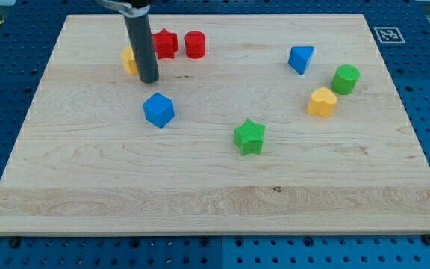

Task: Push the yellow hexagon into the red star

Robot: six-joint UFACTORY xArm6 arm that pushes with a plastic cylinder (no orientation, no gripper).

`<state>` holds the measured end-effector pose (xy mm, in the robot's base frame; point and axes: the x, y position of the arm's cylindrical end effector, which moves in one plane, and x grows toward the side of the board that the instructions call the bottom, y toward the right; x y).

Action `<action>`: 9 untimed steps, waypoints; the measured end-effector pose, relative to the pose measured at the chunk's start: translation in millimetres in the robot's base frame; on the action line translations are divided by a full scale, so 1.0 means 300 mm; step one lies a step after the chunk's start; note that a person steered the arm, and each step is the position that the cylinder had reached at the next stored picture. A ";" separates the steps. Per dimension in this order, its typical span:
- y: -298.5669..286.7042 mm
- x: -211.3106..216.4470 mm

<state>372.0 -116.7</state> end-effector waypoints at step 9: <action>-0.140 -0.107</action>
<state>339.9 -158.7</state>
